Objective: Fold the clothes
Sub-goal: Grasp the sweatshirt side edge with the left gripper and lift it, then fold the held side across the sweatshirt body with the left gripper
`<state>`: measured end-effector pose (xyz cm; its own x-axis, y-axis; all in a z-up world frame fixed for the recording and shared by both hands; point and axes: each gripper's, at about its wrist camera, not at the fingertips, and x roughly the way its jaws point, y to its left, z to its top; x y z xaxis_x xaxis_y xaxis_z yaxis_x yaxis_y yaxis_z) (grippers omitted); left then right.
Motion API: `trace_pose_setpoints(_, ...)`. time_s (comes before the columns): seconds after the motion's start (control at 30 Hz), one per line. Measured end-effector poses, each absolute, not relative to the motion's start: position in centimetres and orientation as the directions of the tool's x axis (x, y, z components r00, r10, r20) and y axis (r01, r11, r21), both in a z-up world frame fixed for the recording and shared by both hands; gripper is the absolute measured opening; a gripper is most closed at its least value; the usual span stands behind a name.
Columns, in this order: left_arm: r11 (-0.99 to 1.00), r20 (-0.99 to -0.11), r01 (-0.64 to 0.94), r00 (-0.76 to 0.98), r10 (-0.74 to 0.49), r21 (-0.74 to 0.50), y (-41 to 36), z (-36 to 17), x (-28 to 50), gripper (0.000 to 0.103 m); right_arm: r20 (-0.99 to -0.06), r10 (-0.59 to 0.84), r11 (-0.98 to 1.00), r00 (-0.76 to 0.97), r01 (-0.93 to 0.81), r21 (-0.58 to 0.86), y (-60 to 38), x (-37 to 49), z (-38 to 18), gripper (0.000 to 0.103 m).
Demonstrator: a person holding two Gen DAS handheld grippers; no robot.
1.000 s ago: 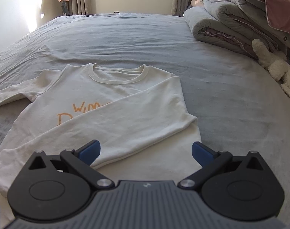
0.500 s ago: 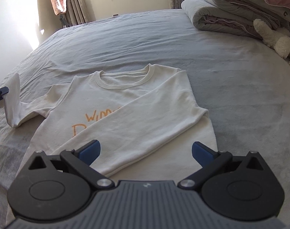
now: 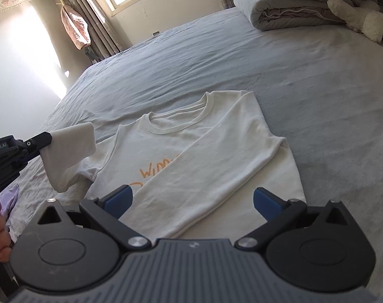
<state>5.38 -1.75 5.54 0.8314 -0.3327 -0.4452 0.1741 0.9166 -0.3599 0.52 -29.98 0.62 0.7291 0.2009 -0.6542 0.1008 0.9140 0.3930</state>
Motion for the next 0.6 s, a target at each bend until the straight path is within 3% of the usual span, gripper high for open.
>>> trace_pose_setpoints(0.33,0.881,-0.438,0.311,0.777,-0.452,-0.357,-3.2,7.8,1.8,0.007,-0.617,0.25,0.874,0.746,0.101,0.476,-30.6,0.2,1.2,0.103)
trace_pose_setpoints(0.6,0.85,-0.411,0.419,0.747,-0.522,-0.319,-4.8,5.0,-2.5,0.007,-0.599,0.308,0.81,0.739,0.126,0.572,-32.0,-0.5,1.1,0.103)
